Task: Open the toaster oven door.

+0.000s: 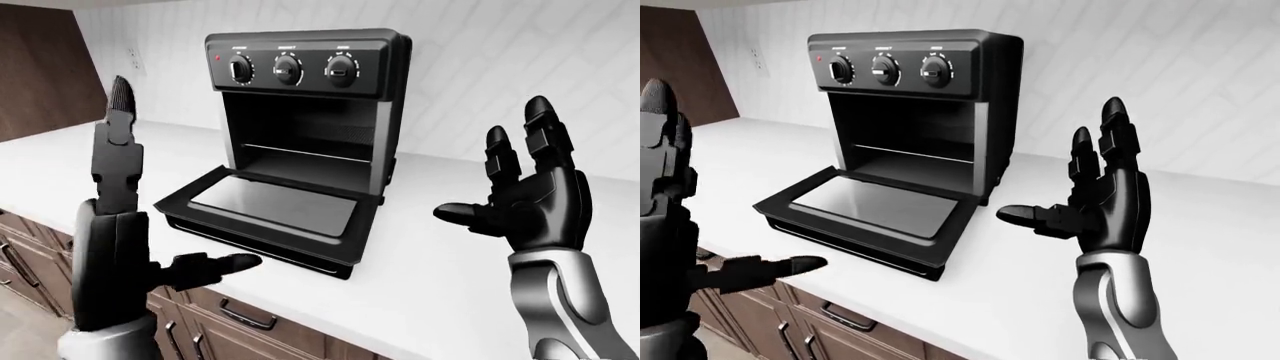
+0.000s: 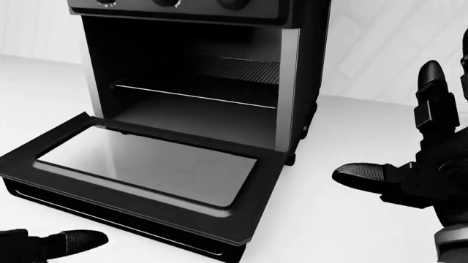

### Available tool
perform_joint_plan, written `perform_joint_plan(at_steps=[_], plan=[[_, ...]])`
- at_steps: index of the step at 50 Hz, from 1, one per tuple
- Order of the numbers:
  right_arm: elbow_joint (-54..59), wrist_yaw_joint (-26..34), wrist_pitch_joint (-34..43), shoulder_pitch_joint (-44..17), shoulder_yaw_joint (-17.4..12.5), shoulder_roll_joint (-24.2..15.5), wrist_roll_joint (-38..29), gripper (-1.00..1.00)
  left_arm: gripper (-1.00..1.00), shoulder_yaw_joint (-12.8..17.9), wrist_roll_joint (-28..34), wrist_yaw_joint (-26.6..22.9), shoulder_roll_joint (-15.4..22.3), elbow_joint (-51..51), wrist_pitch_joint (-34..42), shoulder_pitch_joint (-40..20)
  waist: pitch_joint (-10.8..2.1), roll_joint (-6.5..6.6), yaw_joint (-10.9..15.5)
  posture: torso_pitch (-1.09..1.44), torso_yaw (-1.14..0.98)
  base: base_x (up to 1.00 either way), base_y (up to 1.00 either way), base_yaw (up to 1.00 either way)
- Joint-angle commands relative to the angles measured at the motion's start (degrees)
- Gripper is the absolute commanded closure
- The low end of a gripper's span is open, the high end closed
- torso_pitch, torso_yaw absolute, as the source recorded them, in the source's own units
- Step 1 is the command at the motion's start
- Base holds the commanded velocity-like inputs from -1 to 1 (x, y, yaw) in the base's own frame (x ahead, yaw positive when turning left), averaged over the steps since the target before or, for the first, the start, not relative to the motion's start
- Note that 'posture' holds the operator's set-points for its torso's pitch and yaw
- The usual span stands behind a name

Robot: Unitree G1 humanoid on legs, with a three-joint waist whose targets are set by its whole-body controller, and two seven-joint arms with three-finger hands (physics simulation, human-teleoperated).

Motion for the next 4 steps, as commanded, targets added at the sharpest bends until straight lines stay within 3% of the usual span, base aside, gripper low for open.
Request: perform_joint_plan(at_steps=[1, 2, 4], plan=[[-1.1, 1.9, -5.1, 1.2, 8.4, 2.4, -4.9, -1.0, -1.0, -11.3, -13.8, 10.6, -4.5, 5.4, 3.0, 3.0, 0.27, -0.22, 0.0, -0.44, 0.0, 0.0, 0.0, 0.0], [0.0, 3.7, -8.1, 3.6, 14.1, 4.0, -9.3, -1.0, -1.0, -15.8, -21.3, 16.1, -5.0, 11.7, 0.3, 5.2, 0.18, -0.36, 0.1, -0.44, 0.0, 0.0, 0.0, 0.0], [1.2, 5.8, -12.0, 7.4, 20.0, 6.3, -14.2, -1.0, -1.0, -22.0, -24.7, 24.2, -1.3, 21.1, -7.7, 5.7, -0.13, -0.39, 0.1, -0.44, 0.0, 0.0, 0.0, 0.0]])
